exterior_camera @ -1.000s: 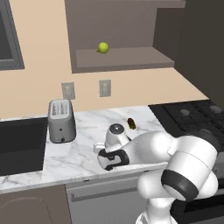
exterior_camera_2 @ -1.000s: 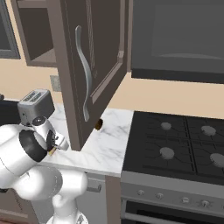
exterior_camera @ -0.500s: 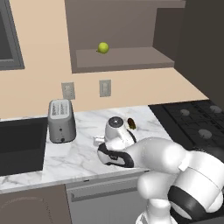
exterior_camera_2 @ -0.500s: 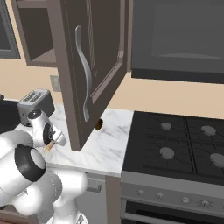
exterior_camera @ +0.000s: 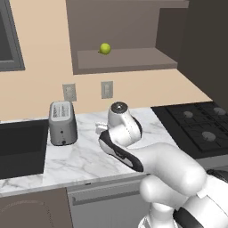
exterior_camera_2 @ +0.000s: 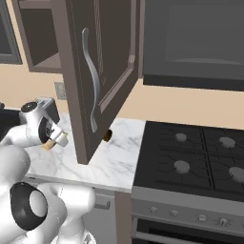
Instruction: Pick the bar and yogurt from the counter and place them in the cabinets closest to them.
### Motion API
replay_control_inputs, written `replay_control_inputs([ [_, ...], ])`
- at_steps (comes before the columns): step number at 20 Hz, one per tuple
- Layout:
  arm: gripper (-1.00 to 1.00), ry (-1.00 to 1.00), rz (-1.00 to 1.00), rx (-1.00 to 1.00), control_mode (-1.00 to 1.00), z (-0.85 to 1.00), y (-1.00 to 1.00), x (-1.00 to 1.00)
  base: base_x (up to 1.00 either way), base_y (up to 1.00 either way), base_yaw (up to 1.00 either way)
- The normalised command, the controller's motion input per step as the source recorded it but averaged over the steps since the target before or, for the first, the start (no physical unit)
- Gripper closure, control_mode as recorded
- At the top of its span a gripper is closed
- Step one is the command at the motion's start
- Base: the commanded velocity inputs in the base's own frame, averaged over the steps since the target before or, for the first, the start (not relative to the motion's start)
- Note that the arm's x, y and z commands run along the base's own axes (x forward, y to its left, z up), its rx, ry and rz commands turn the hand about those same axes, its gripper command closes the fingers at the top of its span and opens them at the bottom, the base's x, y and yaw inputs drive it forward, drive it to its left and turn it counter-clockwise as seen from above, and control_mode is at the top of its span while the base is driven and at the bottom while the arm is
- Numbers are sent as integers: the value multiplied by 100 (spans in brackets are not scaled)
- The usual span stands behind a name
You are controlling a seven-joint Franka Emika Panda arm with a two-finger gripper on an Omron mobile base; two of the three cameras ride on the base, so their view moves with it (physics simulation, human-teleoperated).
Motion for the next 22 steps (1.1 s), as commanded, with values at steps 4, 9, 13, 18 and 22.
replay_control_inputs([
  [4, 100, 0, -8, 0, -100, 79, -7, -18, 0, 0, 0],
  [9, 100, -5, -3, 0, -100, 70, -17, -26, 0, 0, 0],
  [13, 100, -8, -1, 0, -100, 68, -23, -22, 0, 0, 0],
  [18, 100, -9, 0, 0, -100, 69, -23, -15, 0, 0, 0],
  [22, 100, -10, 0, 0, -100, 70, -23, -10, 0, 0, 0],
])
